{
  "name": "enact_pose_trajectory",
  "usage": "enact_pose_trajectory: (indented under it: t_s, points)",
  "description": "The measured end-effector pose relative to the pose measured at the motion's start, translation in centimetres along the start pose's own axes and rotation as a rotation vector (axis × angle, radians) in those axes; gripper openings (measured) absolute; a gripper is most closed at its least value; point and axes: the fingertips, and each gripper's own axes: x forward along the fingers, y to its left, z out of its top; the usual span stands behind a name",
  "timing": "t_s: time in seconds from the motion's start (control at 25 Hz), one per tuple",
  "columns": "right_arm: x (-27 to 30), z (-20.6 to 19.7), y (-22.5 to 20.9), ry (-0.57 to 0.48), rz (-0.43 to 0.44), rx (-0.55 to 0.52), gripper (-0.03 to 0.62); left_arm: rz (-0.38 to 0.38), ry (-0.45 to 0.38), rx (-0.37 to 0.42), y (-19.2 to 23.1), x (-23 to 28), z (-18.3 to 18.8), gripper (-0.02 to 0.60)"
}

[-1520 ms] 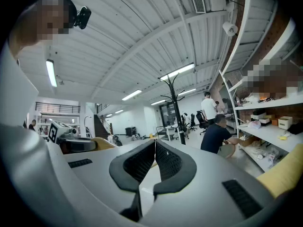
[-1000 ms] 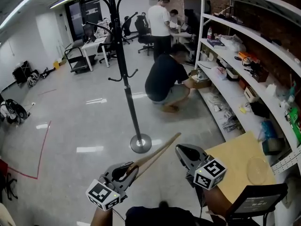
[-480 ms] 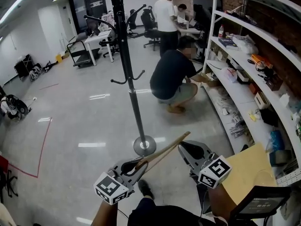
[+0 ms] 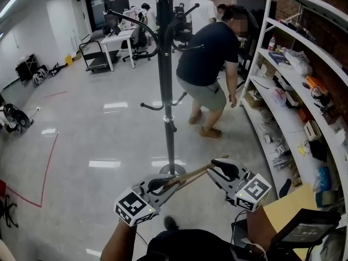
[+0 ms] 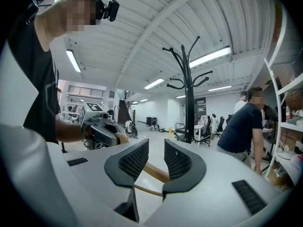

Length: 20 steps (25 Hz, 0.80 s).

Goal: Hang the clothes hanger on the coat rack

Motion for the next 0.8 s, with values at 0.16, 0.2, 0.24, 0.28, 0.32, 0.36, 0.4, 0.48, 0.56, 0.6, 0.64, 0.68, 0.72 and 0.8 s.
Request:
enact_pose_trajectory:
  t_s: [0.16, 0.2, 0.24, 0.28, 0.32, 0.36, 0.4, 0.48, 0.56, 0.6, 0.64, 0.68, 0.72, 0.8]
  points:
    - [3.5, 0.2, -0.5, 0.021, 0.071, -0.013, 0.114, -0.035, -0.004, -0.019, 3.4, 0.0, 0.4, 0.051]
    - [4.2, 0.3, -0.6, 0.024, 0.093, -0.020, 0.119, -0.039, 0.001, -0.021, 4.2, 0.1, 0.5, 0.051]
    - [4.9, 0.3, -0.7, 0.031, 0.118, -0.028, 0.124, -0.042, 0.007, -0.021, 5.0, 0.3, 0.5, 0.051]
    - [5.5, 0.2, -0.8, 0.043, 0.146, -0.038, 0.129, -0.047, 0.015, -0.022, 5.7, 0.6, 0.4, 0.051]
    - [6.0, -0.2, -1.0, 0.060, 0.173, -0.053, 0.130, -0.053, 0.023, -0.024, 6.3, 1.0, 0.3, 0.051]
    - [6.5, -0.7, -1.3, 0.079, 0.198, -0.069, 0.132, -0.060, 0.031, -0.029, 6.9, 1.5, 0.1, 0.051]
    - [6.9, -1.2, -1.7, 0.097, 0.220, -0.079, 0.133, -0.067, 0.037, -0.035, 7.4, 2.0, -0.2, 0.051]
    - [7.9, -1.9, -2.6, 0.124, 0.256, -0.084, 0.133, -0.073, 0.050, -0.045, 8.4, 3.2, -0.6, 0.051]
    - [8.9, -2.5, -3.2, 0.134, 0.313, -0.088, 0.135, -0.067, 0.067, -0.050, 9.5, 4.4, -1.1, 0.051]
    - [9.3, -2.9, -3.4, 0.135, 0.348, -0.091, 0.135, -0.063, 0.078, -0.051, 9.9, 4.9, -1.5, 0.051]
    - [9.7, -3.2, -3.6, 0.137, 0.376, -0.095, 0.135, -0.061, 0.089, -0.051, 10.3, 5.4, -1.9, 0.051]
    - [10.0, -3.4, -4.0, 0.137, 0.395, -0.098, 0.135, -0.062, 0.102, -0.047, 10.7, 5.9, -2.3, 0.051]
    - [10.4, -3.5, -4.5, 0.135, 0.407, -0.096, 0.135, -0.064, 0.118, -0.042, 11.2, 6.4, -2.8, 0.051]
    - [11.1, -3.9, -5.6, 0.124, 0.424, -0.077, 0.135, -0.063, 0.156, -0.040, 12.4, 6.8, -4.0, 0.051]
